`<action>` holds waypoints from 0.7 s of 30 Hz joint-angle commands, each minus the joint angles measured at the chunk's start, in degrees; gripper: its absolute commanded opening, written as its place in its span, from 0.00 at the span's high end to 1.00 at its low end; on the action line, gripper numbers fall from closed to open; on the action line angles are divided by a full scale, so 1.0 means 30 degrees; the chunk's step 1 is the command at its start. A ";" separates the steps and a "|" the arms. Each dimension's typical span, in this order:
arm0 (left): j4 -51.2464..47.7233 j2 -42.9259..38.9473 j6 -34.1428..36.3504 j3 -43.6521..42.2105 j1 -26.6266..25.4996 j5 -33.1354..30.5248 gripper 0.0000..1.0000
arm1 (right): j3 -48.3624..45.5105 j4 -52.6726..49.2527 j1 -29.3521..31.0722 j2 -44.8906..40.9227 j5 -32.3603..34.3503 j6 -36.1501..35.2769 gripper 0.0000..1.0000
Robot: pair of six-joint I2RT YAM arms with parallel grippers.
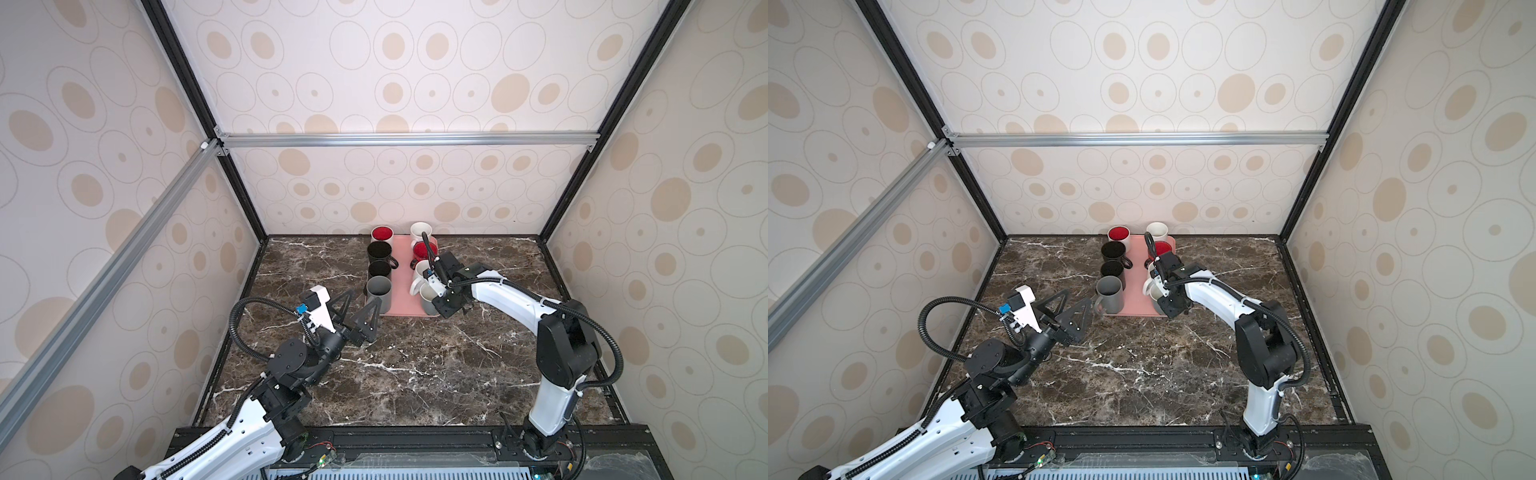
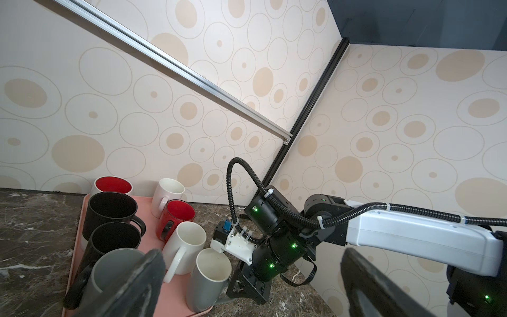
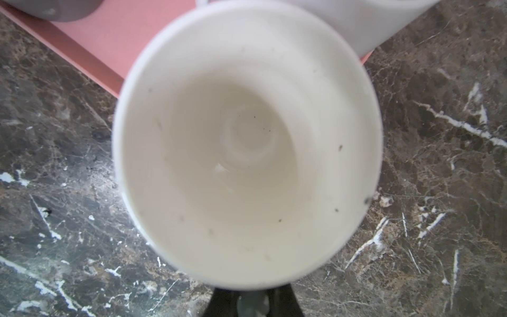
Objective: Turn the mug right side up
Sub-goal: 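Carry the grey mug onto the tray with the right gripper while the left arm withdraws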
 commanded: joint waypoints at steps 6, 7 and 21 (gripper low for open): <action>-0.0122 -0.0350 0.0380 -0.0067 0.0131 -0.0252 0.00 | 0.0181 0.0911 -0.0113 0.0010 -0.1086 0.0269 0.55; -0.0110 -0.0373 0.0395 -0.0067 0.0134 -0.0258 0.01 | -0.0022 0.1150 -0.0126 -0.0229 -0.1389 0.0419 0.50; -0.2523 0.2592 0.0578 0.2143 0.1933 -0.1631 0.01 | -0.6341 0.7267 -0.0133 -0.9501 0.1101 0.4867 0.00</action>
